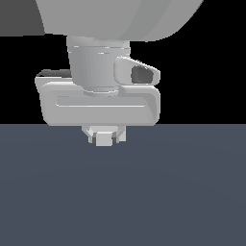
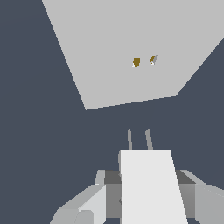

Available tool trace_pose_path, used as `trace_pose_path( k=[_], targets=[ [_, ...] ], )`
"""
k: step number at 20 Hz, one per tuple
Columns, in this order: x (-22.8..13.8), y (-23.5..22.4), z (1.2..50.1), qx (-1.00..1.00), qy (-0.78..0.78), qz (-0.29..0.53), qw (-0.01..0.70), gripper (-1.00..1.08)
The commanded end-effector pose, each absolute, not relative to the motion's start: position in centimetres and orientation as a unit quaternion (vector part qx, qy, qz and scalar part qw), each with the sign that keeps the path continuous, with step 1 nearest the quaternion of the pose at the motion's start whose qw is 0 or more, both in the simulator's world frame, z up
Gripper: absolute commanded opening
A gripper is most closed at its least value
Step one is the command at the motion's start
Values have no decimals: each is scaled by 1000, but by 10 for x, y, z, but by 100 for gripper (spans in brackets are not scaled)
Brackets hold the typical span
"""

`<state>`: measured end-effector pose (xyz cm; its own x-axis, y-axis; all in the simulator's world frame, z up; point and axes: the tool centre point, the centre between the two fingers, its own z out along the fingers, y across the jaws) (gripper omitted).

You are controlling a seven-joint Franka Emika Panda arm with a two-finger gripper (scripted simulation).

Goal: Plug the charger into the wall socket.

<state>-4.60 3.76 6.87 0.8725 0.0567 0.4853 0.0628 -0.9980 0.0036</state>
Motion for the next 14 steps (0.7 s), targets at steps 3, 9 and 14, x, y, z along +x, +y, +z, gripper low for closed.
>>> trace_pose_path(
  k=[3,9,14],
  targets=[
    [-44,32,80,-966,-61,-251,13,-100],
    [-41,27,90,-964,-89,-250,20,-100],
    [-40,25,96,-963,-104,-249,25,-100]
  ],
)
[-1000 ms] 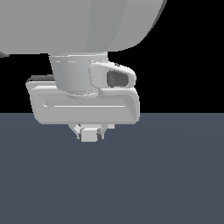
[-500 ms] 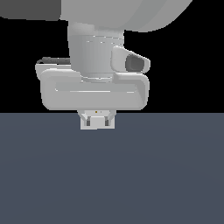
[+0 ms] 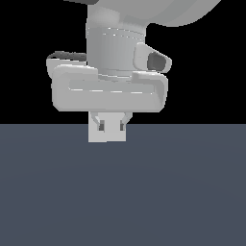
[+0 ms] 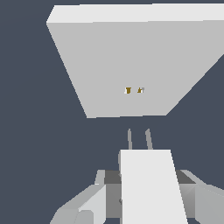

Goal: Plug the charger into the wall socket.

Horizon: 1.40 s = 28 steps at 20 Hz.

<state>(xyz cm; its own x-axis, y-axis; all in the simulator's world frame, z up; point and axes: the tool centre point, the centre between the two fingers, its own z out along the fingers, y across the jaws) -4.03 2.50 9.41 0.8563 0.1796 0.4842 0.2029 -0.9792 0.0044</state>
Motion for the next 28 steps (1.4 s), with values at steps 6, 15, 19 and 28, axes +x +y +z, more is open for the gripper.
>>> trace_pose_path(
  k=[6,15,19,28],
  targets=[
    [-39,23,99,-962,-115,-247,28,-100],
    [-39,23,100,-961,-120,-246,30,-100],
    [-38,23,100,-961,-120,-246,30,-100],
    [-18,28,101,-961,-119,-247,31,-100]
  ],
)
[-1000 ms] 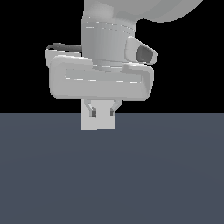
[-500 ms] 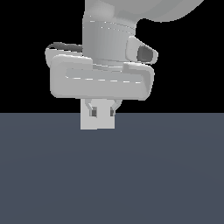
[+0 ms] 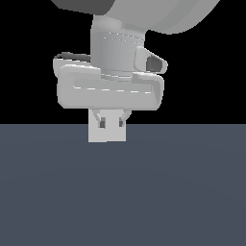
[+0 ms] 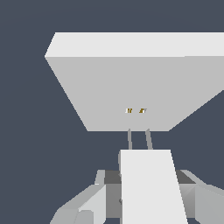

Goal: Plug the charger into the wall socket.

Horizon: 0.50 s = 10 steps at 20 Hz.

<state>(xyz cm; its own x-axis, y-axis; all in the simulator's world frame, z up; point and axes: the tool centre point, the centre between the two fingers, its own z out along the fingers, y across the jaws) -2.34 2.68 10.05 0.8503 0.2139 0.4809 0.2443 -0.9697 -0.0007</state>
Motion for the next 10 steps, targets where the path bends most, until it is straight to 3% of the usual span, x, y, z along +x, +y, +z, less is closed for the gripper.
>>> trace_pose_path(
  k=[1,10],
  targets=[
    [-14,29,101,-961,-119,-247,31,-100],
    [9,35,100,-961,-119,-246,31,-100]
  ],
)
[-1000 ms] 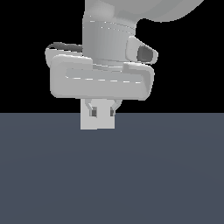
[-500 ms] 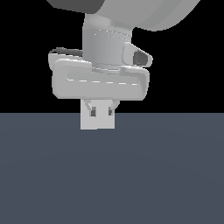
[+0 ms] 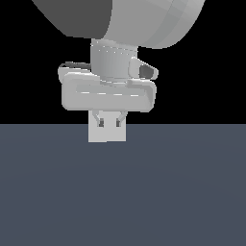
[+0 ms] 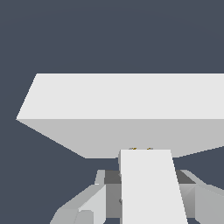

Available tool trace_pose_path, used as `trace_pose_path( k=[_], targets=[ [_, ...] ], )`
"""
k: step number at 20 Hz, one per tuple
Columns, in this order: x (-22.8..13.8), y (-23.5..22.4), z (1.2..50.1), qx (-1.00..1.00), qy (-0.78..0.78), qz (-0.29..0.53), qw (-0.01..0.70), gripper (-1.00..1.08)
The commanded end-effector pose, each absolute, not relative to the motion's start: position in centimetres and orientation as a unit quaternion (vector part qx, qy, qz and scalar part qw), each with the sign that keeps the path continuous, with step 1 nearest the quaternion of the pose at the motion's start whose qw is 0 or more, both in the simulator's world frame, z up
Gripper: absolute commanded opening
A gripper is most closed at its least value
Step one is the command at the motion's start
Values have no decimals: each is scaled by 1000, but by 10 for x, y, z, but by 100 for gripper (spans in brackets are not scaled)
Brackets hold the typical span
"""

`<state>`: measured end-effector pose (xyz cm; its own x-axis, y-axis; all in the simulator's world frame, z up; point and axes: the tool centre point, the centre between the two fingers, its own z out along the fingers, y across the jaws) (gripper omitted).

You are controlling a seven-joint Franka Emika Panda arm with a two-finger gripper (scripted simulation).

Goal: Plug the charger into the wall socket.

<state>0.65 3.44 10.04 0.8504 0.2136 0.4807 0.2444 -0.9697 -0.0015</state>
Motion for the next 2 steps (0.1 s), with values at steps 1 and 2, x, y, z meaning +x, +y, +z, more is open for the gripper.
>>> trace_pose_path(
  k=[1,2],
  targets=[
    [9,35,100,-961,-119,-246,31,-100],
    [10,35,100,-961,-120,-246,31,-100]
  ],
)
